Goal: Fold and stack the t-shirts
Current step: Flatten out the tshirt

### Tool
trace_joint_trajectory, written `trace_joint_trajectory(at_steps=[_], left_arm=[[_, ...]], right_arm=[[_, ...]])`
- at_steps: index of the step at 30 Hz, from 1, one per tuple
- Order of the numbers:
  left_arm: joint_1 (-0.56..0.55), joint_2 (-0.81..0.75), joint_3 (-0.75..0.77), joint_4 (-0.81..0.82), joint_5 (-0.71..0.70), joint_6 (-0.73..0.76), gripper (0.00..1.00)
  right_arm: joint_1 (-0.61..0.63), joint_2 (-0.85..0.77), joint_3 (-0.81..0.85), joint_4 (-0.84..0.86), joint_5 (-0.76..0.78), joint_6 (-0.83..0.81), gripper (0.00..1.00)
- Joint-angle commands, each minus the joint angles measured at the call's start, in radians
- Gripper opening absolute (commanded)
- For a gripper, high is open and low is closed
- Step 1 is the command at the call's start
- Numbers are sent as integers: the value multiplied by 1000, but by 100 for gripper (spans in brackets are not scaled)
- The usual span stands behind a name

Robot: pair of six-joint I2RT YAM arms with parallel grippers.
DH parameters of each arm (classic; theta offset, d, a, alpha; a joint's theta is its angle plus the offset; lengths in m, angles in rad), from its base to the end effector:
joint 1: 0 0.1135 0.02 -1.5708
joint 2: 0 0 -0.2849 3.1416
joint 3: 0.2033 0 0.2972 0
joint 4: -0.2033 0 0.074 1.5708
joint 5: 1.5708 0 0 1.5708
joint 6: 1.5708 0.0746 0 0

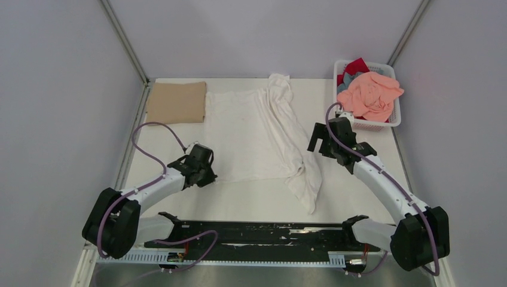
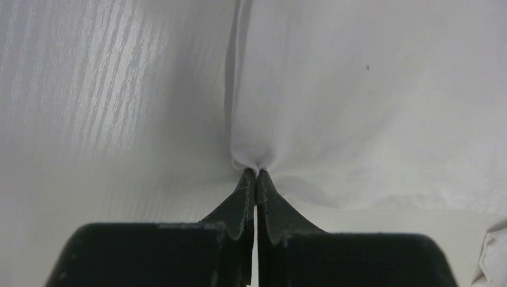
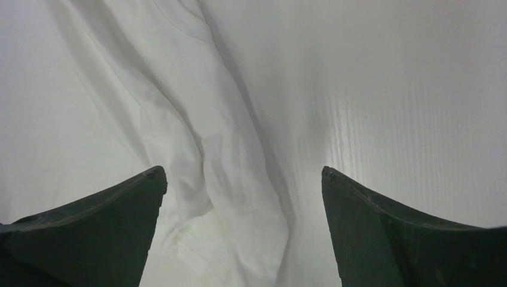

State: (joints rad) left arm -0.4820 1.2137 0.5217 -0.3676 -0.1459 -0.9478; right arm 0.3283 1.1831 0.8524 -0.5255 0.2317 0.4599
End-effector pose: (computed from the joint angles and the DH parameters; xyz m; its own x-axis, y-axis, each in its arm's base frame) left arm 0.2311 -0.1087 0.1120 -0.7722 -0.5028 -0.3884 -0.3968 0.8591 -0.3233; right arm 0.2925 0.0815 0.2288 -0.7168 0.2122 -0.6642 0.1638 0.9772 0.1354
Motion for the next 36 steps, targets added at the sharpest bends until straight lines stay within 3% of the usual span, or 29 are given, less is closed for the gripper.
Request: trace_joint_trajectory(at_steps=[1,6,11,14,19,22,28,30,34,36], left_arm=[[-2,7,-16,13,-12,-8,0],[-2,-41,-19,21,-82,17,0],[-2,-93,-24,20,-133,43,0],[-2,-103,-22,8,-163,44,0],[-2,-99,-8,-34,-208,39,0],[2,-107,-3,-46,-243,28,0],[15,-130,-4,-49,-262,37,0],[18,-137,-6,-48,-264,39,0],[20,-151,-9,-47,-265,45,0],[21,-159,-13,-38,-262,48,0]], right_arm=[[67,-82,-10,-39,-39,-3,100],[335,-120,-15,-160,-90,-58,98],[521,-97,-110,-216,-300,-14,95],[532,-75,-176,-240,-338,44,92],[528,-50,-201,-312,-242,177,93],[522,18,-193,-414,-85,313,92],[522,101,-232,-444,-64,431,91],[523,98,-245,-432,-62,443,88],[523,72,-281,-398,-67,463,73],[522,57,-302,-361,-85,466,71]])
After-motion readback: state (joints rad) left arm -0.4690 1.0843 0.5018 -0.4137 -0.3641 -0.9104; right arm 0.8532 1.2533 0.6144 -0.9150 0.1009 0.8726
